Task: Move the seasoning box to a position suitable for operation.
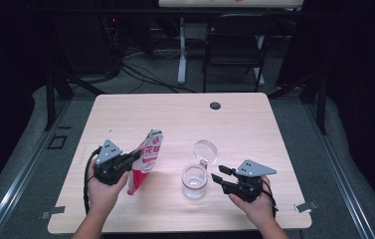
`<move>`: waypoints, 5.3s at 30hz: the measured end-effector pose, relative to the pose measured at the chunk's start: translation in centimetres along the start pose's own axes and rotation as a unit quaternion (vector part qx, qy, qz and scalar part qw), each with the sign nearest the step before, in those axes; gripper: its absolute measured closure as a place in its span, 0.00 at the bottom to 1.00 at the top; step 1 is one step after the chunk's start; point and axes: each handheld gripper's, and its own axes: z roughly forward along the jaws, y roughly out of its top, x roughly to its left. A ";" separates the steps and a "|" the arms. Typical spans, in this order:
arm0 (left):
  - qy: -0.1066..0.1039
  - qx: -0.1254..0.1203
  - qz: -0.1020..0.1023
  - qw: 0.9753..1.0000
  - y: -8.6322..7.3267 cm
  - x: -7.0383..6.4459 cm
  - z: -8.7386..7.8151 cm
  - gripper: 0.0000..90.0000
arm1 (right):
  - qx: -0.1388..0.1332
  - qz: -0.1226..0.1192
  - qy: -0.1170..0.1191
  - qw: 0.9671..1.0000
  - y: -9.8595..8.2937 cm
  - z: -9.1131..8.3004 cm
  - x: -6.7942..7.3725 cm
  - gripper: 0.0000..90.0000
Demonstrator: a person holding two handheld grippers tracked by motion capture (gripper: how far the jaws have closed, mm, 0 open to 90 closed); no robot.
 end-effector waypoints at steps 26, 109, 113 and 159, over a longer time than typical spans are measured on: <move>-0.075 0.014 -0.011 0.997 -1.8 -3.2 0.9 1.00 | -0.029 -0.017 0.047 0.998 3.0 -0.7 2.2 0.70; -0.071 0.048 -0.036 0.996 -6.1 -2.8 1.2 0.54 | 0.066 -0.077 0.108 0.989 7.5 9.1 6.3 1.00; -0.060 0.050 -0.034 0.996 -6.6 -3.0 1.8 0.47 | 0.066 -0.081 0.107 0.989 7.6 9.0 6.4 1.00; 0.009 0.115 -0.032 0.993 -10.1 -3.5 7.0 0.28 | 0.061 -0.078 0.111 0.989 7.1 8.7 6.4 1.00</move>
